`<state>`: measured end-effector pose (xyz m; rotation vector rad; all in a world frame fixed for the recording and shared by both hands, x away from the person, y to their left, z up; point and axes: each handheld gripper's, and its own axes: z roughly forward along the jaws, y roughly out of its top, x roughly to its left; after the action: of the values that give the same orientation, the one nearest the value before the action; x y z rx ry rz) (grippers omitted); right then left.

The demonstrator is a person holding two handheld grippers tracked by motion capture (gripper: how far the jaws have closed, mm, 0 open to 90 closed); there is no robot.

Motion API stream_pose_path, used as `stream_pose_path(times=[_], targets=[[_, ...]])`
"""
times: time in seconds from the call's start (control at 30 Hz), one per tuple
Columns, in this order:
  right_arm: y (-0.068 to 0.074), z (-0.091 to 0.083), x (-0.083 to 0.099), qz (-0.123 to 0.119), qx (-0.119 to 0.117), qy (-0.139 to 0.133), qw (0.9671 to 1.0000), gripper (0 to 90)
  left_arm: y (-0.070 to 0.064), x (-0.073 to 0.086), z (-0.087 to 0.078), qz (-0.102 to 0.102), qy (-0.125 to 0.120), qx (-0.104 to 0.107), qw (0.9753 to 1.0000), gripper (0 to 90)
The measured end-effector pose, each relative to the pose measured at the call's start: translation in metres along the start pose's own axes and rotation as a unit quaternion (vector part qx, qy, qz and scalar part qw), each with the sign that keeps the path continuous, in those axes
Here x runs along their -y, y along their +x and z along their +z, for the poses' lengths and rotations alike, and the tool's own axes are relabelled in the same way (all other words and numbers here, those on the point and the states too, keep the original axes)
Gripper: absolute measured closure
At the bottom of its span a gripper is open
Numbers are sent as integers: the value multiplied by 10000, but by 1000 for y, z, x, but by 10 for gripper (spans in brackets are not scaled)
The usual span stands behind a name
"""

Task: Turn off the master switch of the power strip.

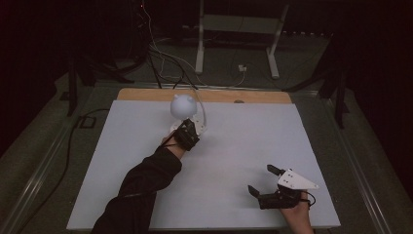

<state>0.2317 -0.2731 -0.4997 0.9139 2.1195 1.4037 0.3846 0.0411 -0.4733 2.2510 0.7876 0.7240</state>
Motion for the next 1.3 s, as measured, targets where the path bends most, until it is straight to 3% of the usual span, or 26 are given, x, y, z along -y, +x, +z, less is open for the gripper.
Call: stream_pose_path(times=[0.03, 0.1, 0.2, 0.27, 0.33, 0.57, 0.7, 0.77, 0.83, 1.03, 1.23, 1.3], targets=[[0, 0, 0, -4, 0, -3, 10000, 0, 1, 0, -3, -64, 0, 55, 10000, 900], [-1, 0, 0, 4, 1, -4, 10000, 0, 4, -1, -10, -251, -73, 390, 9989, 900], [0, 0, 0, 8, 4, -2, 10000, 0, 9, -1, -19, -429, -93, 582, 9973, 900], [0, 1, 0, 1, -2, 4, 10000, 0, 11, -2, -25, -469, -95, 594, 9971, 787], [1, 0, 0, -5, 0, 3, 10000, 0, 13, -2, -31, -609, -111, 787, 9950, 741], [1, 1, 0, -4, 8, 8, 10000, 0, 12, -4, -47, -557, -67, 954, 9939, 477], [1, 1, 0, -4, 7, 9, 10000, 0, 13, -5, -53, -646, 20, 1094, 9919, 286], [1, 1, 0, -8, 2, 9, 10000, 0, 15, -4, -55, -674, 45, 1278, 9895, 157], [1, 1, 0, -1, 1, 13, 10000, 0, 18, -1, -57, -728, 37, 1506, 9859, 85], [1, 1, 0, -12, 10, 10, 10000, 0, 19, 10, -66, -552, 109, 1753, 9829, 6], [2, 2, 0, -12, -3, 30, 10000, 0, 24, 22, -77, -559, 67, 1801, 9820, 3], [3, 3, 0, -30, 3, 40, 10000, 0, 27, 26, -81, -593, 14, 1875, 9805, 3]])
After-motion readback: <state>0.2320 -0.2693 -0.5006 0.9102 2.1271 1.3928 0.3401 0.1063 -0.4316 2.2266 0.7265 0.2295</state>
